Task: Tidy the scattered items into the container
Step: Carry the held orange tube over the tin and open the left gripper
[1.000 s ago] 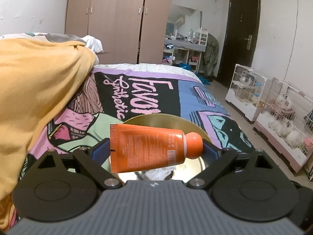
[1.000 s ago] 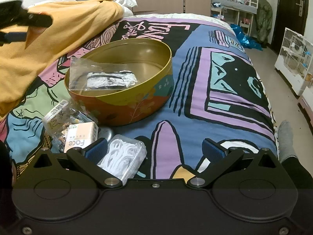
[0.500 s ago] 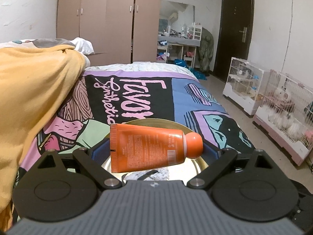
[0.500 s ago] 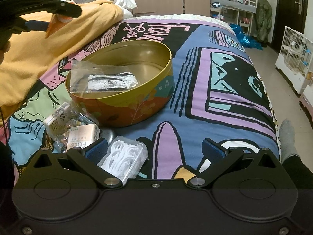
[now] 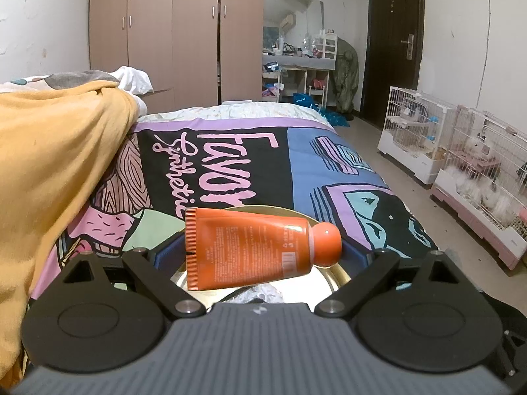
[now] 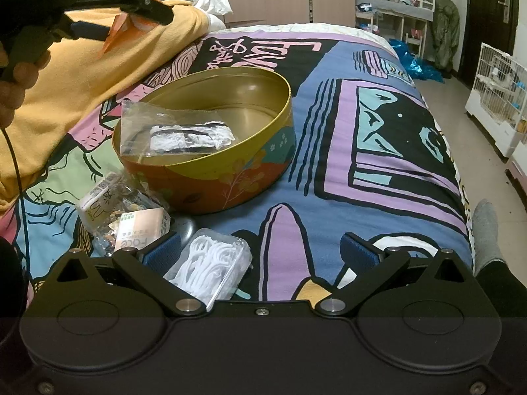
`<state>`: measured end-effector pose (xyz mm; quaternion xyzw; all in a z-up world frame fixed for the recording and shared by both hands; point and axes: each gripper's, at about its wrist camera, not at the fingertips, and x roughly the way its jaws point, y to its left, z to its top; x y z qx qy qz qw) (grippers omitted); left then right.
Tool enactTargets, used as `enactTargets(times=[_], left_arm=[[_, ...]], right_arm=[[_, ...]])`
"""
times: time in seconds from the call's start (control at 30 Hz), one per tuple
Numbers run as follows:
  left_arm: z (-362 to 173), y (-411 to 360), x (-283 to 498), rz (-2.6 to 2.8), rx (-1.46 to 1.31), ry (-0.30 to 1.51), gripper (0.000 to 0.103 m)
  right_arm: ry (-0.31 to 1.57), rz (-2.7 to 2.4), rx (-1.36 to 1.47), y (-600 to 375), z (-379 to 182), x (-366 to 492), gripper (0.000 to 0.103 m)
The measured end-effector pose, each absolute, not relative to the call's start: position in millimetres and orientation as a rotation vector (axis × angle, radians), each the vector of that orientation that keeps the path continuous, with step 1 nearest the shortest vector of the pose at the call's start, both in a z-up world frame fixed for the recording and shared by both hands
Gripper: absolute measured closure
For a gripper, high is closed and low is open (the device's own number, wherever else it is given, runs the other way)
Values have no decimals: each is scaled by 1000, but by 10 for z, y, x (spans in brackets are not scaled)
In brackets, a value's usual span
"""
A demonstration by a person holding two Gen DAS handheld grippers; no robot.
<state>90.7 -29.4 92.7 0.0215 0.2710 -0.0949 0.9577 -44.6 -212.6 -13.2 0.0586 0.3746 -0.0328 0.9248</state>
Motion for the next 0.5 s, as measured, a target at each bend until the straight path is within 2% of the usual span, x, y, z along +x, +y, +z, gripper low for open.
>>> enactTargets(times=[0.1,0.2,0.5], left_arm=[[919,-324,958,-186,48,545,8],[905,-333,1036,-182,39,534,0],[850,-100,1016,-143,3,547,0]], right_arm=[[771,-65,120,-2122,-138,-446,0],[773,-66,120,-2128,-142,-443,0],[775,-64,122,-2130,-149,-448,0]])
